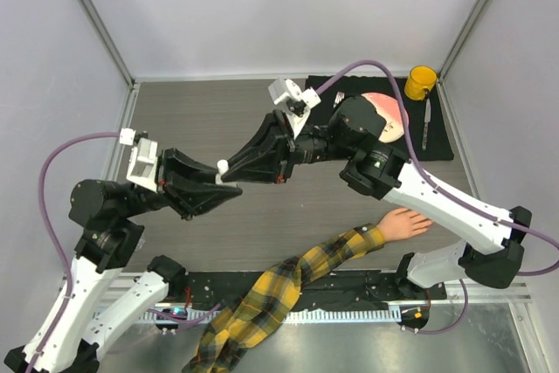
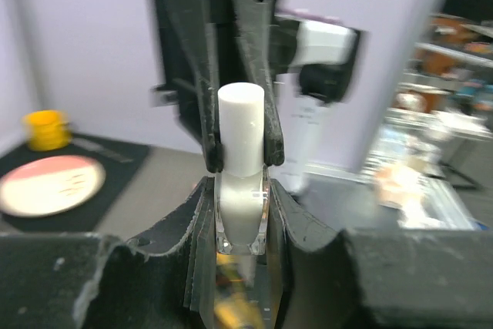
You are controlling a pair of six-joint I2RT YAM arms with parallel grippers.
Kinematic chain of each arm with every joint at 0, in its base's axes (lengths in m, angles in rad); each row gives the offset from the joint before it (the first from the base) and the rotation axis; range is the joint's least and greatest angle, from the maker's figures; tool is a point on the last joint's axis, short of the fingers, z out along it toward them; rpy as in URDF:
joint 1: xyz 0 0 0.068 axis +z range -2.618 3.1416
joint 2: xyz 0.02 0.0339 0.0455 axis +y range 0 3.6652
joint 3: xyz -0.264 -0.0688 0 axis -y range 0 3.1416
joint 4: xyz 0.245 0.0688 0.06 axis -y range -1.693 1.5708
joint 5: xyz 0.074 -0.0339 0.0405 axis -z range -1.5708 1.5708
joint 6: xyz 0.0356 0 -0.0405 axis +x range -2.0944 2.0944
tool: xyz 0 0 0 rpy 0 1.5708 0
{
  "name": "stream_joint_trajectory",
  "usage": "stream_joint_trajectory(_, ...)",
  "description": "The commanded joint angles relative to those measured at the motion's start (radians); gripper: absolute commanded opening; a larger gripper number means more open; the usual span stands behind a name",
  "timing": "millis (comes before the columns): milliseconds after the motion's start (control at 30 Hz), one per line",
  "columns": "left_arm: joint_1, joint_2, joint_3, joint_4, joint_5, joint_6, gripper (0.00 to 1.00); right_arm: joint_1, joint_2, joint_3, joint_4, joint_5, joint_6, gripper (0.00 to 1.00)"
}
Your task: Paint the nails
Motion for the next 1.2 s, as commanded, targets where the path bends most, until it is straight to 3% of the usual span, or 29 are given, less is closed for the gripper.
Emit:
stream_joint_trajectory(0, 0.001, 0.036, 0.127, -0.396, -0.461, 0.395, 0.0, 0.067, -0.003, 0.051, -0.308, 0.405, -0.149, 0.0)
stream_joint_trajectory(33, 0.003, 0.055, 0.135, -0.416, -0.522, 0.415, 0.0, 0.098, 0.003, 0.069, -0.393, 0.509, -0.172, 0.0)
stream_joint_trajectory(67, 0.001, 0.061, 0.134, -0.424, -0.571, 0.429, 0.0, 0.142, 0.011, 0.101, -0.422, 0.758, -0.19, 0.0)
stream_joint_trajectory(100, 0.001, 0.07, 0.13, -0.42, -0.62, 0.449, 0.0, 0.223, 0.032, 0.118, -0.445, 0.885, -0.224, 0.01)
stream_joint_trajectory(133, 0.003, 0.093, 0.127, -0.415, -0.637, 0.469, 0.0, 0.282, 0.055, 0.141, -0.487, 1.006, -0.242, 0.0)
stream_joint_trajectory(167, 0.001, 0.102, 0.124, -0.406, -0.652, 0.472, 0.0, 0.328, 0.075, 0.186, -0.502, 1.308, -0.252, 0.0)
stream_joint_trajectory(267, 0.003, 0.138, 0.104, -0.363, -0.666, 0.481, 0.0, 0.471, 0.181, 0.299, -0.562, 1.746, -0.255, 0.0)
stream_joint_trajectory(333, 0.001, 0.151, 0.089, -0.343, -0.671, 0.48, 0.0, 0.524, 0.286, 0.379, -0.631, 1.898, -0.266, 0.0)
stream_joint_trajectory(433, 0.001, 0.153, 0.068, -0.319, -0.677, 0.471, 0.0, 0.557, 0.394, 0.508, -0.674, 1.996, -0.298, 0.0)
stream_joint_trajectory(567, 0.001, 0.142, 0.048, -0.302, -0.665, 0.449, 0.0, 0.572, 0.462, 0.615, -0.676, 1.998, -0.333, 0.0)
stream_joint_trajectory(667, 0.001, 0.121, 0.043, -0.314, -0.641, 0.443, 0.0, 0.572, 0.451, 0.614, -0.673, 1.916, -0.336, 0.0)
stream_joint_trajectory(800, 0.0, 0.096, 0.064, -0.384, -0.573, 0.434, 0.0, 0.569, 0.381, 0.553, -0.659, 1.706, -0.347, 0.38)
stream_joint_trajectory(833, 0.001, 0.092, 0.066, -0.391, -0.559, 0.429, 0.0, 0.569, 0.358, 0.516, -0.657, 1.603, -0.371, 0.54)
stream_joint_trajectory(867, 0.0, 0.085, 0.066, -0.394, -0.52, 0.423, 0.0, 0.569, 0.317, 0.498, -0.657, 1.569, -0.367, 0.59)
stream_joint_trajectory(933, 0.001, 0.069, 0.066, -0.406, -0.481, 0.408, 0.0, 0.569, 0.263, 0.43, -0.657, 1.479, -0.353, 0.69)
stream_joint_trajectory(1000, 0.001, 0.05, 0.066, -0.414, -0.418, 0.389, 0.0, 0.558, 0.173, 0.38, -0.657, 1.425, -0.329, 0.71)
stream_joint_trajectory(1100, 0.0, 0.029, 0.055, -0.395, -0.305, 0.371, 0.0, 0.514, 0.033, 0.28, -0.662, 1.226, -0.315, 0.75)
stream_joint_trajectory(1133, 0.001, 0.015, 0.052, -0.383, -0.27, 0.365, 0.0, 0.493, -0.012, 0.226, -0.662, 1.137, -0.321, 0.77)
stream_joint_trajectory(1167, 0.001, 0.012, 0.049, -0.366, -0.23, 0.357, 0.0, 0.467, -0.047, 0.2, -0.663, 0.884, -0.328, 0.79)
